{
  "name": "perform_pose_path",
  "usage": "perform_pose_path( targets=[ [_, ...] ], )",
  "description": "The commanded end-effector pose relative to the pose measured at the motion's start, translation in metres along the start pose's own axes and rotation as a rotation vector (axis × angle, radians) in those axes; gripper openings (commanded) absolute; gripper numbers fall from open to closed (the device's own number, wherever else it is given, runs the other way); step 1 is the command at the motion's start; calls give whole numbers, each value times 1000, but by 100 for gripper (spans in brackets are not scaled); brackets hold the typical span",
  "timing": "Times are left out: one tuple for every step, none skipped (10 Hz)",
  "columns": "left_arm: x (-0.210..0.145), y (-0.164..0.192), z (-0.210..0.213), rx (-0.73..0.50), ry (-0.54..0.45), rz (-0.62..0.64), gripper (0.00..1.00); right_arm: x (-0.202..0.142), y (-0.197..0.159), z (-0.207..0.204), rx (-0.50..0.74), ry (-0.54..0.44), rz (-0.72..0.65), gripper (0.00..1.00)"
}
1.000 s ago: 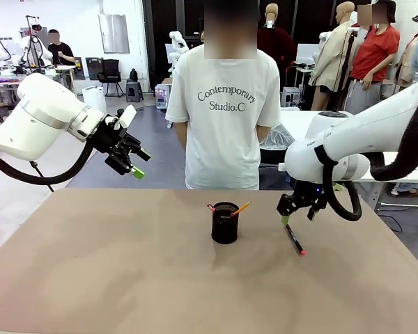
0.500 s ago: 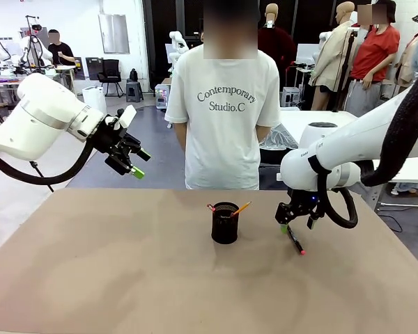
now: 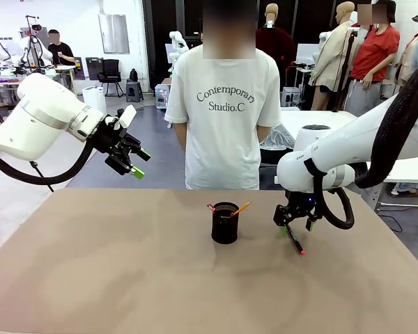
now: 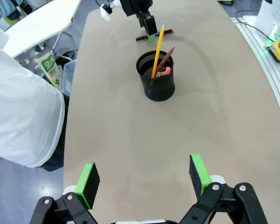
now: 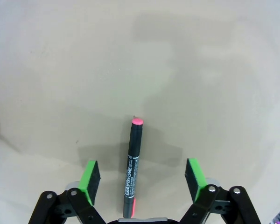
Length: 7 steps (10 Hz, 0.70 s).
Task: Place the pens into the pen holder.
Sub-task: Pick up a writing instrument from the table and place it into the Pen holder.
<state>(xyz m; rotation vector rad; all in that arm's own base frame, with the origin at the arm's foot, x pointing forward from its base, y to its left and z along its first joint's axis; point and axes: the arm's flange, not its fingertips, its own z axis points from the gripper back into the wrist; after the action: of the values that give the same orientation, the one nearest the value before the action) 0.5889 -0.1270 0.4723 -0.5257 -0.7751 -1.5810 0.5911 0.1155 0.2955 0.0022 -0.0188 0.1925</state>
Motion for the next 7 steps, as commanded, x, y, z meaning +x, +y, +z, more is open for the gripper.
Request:
perform_pose_path(
  targets=[
    [0, 0, 0, 3, 10, -3, 100, 9, 5, 1, -3, 4, -17, 73],
    [0, 0, 0, 3, 10, -3, 100, 11, 5, 1, -3, 7, -15, 53],
    [0, 0, 0, 3, 10, -3, 100, 11, 6, 0, 2, 11, -18, 34],
    [0, 0, 0, 3, 10, -3, 100, 10, 7, 0, 4, 11, -20, 14],
    [0, 0, 0, 3, 10, -3, 100, 12, 6, 1, 0, 13, -13, 0],
    [0, 0, 0, 3, 10, -3, 100, 11, 7, 0, 5, 11, -17, 0],
    [0, 0, 0, 3, 10, -3, 100, 11, 7, 1, 7, 12, -17, 0]
  ],
)
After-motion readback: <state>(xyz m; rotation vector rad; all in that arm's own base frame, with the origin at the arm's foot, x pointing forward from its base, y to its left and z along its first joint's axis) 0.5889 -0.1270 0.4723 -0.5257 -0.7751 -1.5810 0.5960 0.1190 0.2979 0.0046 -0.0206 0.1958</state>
